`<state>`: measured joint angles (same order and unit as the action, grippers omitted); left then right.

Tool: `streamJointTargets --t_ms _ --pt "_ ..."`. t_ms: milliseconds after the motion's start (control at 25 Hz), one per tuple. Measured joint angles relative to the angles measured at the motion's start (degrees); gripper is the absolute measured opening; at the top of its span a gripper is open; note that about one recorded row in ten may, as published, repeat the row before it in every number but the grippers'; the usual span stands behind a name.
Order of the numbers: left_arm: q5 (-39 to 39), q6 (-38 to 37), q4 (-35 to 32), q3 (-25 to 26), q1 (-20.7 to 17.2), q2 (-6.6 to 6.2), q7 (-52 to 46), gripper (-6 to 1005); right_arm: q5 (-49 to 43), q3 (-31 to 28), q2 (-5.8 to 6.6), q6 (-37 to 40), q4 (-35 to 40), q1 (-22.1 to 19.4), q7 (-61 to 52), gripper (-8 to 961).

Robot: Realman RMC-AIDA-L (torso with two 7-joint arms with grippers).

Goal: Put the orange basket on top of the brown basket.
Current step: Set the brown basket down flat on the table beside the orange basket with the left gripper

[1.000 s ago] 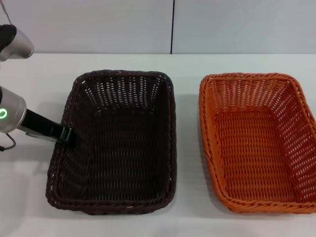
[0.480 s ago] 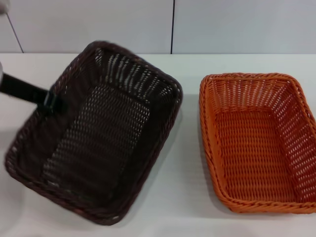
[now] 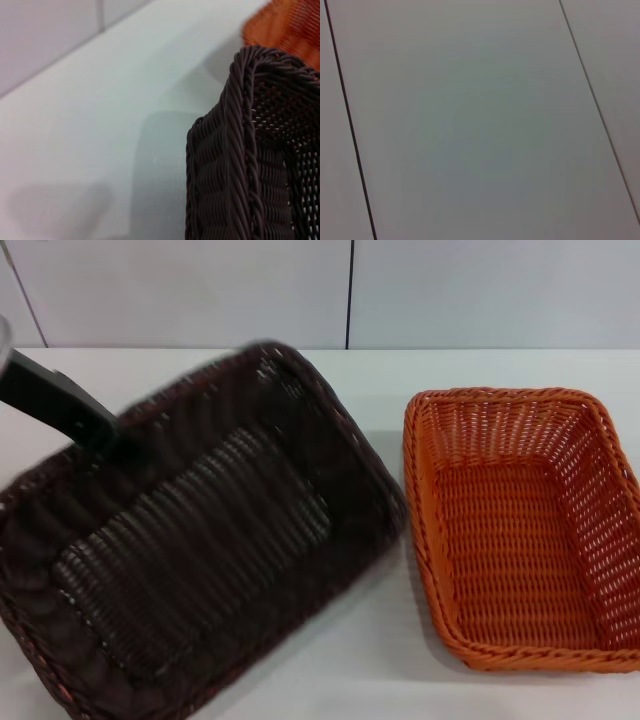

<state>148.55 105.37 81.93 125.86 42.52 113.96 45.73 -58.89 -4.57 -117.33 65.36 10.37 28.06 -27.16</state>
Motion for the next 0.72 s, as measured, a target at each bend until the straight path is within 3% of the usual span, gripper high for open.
streamJointTargets --t_ms 160,320,720 --pt "0.0 -0.88 -6.19 -1.73 2.8 1.46 3.38 190 0.0 0.0 0.0 0.03 0.0 -0.42 0.0 564" --pt "0.17 -6.98 -13.79 -5.74 5.78 3.6 4.03 203 0.0 0.0 -0.03 0.04 0.0 -1.13 0.0 564" --pt "-9.86 -15.15 -22.47 -12.7 8.82 4.09 4.76 237 0.0 0.01 -0.3 0.03 -0.02 -2.29 0.0 564"
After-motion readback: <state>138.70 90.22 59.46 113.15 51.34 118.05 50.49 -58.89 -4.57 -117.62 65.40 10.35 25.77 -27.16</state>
